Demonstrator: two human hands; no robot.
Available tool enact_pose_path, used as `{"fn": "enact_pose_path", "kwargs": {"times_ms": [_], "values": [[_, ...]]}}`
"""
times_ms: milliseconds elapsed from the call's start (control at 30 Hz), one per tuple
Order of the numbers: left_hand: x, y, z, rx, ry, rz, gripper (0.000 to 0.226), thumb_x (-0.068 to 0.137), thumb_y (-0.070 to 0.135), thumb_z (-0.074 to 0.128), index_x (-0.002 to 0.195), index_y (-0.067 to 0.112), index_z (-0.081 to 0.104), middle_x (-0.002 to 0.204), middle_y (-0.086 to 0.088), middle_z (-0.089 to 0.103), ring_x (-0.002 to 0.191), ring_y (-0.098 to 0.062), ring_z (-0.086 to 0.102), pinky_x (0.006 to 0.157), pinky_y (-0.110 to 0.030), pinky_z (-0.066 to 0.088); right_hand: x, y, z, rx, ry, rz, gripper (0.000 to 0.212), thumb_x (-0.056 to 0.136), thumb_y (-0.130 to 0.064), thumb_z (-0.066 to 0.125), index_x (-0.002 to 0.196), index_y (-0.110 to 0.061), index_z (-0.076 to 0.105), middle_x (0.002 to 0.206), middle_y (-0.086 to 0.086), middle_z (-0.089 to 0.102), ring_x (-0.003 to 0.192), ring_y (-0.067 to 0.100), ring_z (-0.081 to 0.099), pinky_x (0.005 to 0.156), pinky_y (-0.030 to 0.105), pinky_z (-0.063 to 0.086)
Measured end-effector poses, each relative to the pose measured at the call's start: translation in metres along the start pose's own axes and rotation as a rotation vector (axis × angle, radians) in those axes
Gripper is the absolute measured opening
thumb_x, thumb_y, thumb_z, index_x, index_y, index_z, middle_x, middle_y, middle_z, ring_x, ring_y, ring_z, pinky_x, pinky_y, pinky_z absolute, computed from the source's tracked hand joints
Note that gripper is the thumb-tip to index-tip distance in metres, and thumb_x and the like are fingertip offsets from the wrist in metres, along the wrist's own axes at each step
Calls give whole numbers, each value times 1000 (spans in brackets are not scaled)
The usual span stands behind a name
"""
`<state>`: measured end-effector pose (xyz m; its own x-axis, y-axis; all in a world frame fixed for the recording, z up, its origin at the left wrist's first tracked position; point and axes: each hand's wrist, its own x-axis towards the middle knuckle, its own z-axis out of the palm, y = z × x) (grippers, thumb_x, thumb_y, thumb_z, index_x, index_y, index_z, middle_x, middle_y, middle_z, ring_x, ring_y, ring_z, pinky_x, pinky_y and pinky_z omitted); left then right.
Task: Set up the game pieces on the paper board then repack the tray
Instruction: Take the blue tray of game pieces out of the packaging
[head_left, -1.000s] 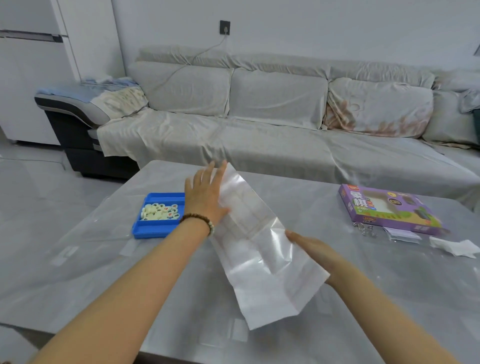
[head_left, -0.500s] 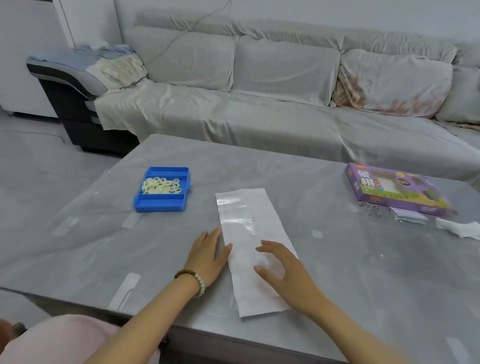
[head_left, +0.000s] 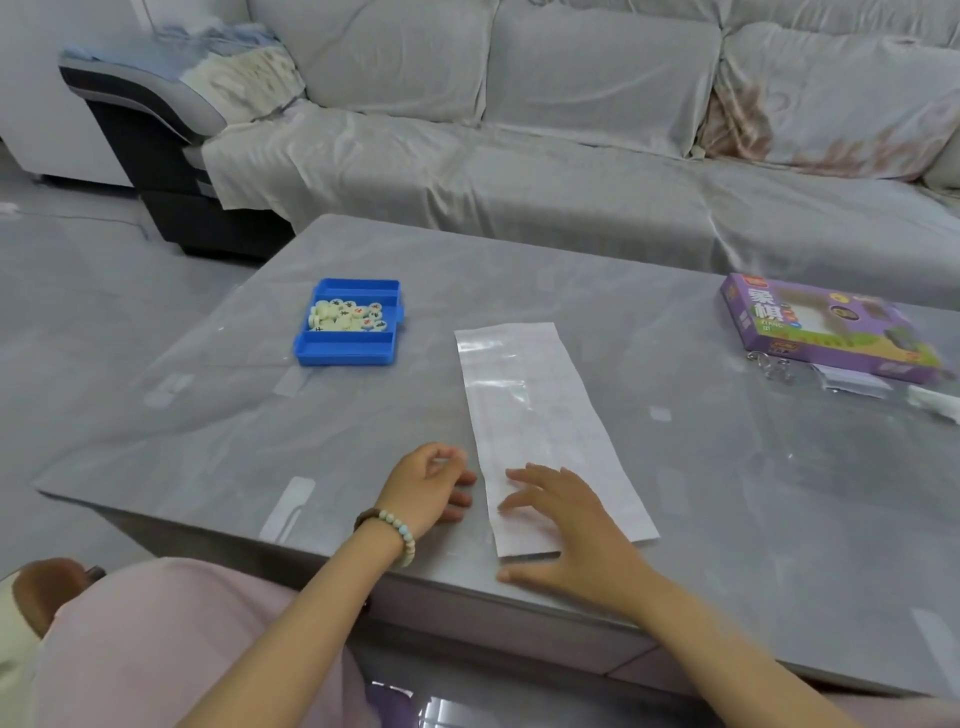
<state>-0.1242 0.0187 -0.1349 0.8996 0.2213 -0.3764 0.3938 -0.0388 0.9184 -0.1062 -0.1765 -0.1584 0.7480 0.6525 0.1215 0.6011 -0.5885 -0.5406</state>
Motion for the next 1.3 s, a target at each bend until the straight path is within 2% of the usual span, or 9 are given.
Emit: {"fn": "enact_pose_path", "kwargs": {"times_ms": [133,200,333,500,633,733,900,1000,1300], "values": [[-11,1,1,61,-92,-57,32,95,34,47,100,6,62,85,-8,71,60,-25,67,51,-28,56,2,-5,1,222,146,111,20,77,-49,64,86,-33,74,96,-25,66,98,-9,55,88,11,38],[-15,0,5,72,-124,-78,36,93,39,48,94,6,64,80,-7,73,61,-25,68,51,-27,56,7,-16,-4,411,195,244,6,77,-34,72,75,-30,75,83,-19,70,85,-1,60,78,13,42],[-12,4,11,1,-77,-59,33,89,39,56,88,8,66,81,-6,73,67,-25,71,56,-28,58,15,-30,-8,663,260,385,16,72,-32,78,65,-20,72,70,-8,69,60,2,51,63,15,38],[-9,6,16,-85,12,15,21,89,26,60,84,8,69,79,-6,72,59,-19,69,50,-22,54,19,-27,-9,773,305,465,29,73,-24,78,65,-2,60,62,-4,55,61,3,48,61,12,37],[-7,7,20,-111,88,102,21,88,25,60,88,7,71,76,-4,72,60,-19,69,50,-22,53,22,-24,-14,955,317,526,27,82,-29,69,65,-13,56,67,-1,55,67,11,50,61,16,40],[2,9,15,-79,125,128,18,89,25,60,83,12,72,77,-3,73,66,-16,69,54,-19,53,26,-17,-20,1118,378,565,26,82,-33,67,68,-14,57,77,7,62,73,19,57,73,33,48],[33,23,-6,64,197,100,19,90,24,58,93,11,71,80,-2,68,73,-18,64,59,-20,48,27,6,-46,1014,649,575,18,88,-22,63,75,-10,59,65,-2,61,63,11,54,66,25,46],[51,33,-18,173,247,101,24,91,26,55,100,9,69,81,-3,66,73,-18,62,63,-24,48,18,26,-58,941,752,597,16,87,-21,64,79,-7,62,68,3,61,66,14,54,71,30,48],[86,34,-29,355,438,151,29,93,28,51,101,5,67,92,-10,67,81,-21,57,85,-37,50,-10,64,-56,637,787,661,11,89,-17,61,81,-8,62,71,1,60,68,13,51,59,12,40]]}}
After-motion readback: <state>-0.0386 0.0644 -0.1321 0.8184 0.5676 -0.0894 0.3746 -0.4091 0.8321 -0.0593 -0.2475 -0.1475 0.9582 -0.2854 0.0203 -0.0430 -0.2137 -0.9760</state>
